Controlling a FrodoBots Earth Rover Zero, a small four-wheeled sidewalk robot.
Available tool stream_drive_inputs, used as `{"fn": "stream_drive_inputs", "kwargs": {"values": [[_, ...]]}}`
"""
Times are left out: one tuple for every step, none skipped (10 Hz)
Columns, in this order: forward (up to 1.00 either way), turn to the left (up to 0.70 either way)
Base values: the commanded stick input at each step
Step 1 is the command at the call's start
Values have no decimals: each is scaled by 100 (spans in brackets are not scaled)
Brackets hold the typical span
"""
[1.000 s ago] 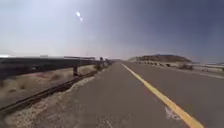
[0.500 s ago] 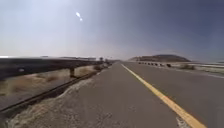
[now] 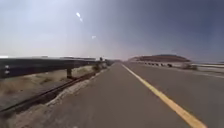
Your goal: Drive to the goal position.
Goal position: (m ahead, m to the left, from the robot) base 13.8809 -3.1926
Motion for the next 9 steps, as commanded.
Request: {"fn": "stream_drive_inputs", "kwargs": {"values": [[50,0],[50,0],[50,0],[50,0],[50,0],[50,0],[50,0],[50,0],[50,0]]}}
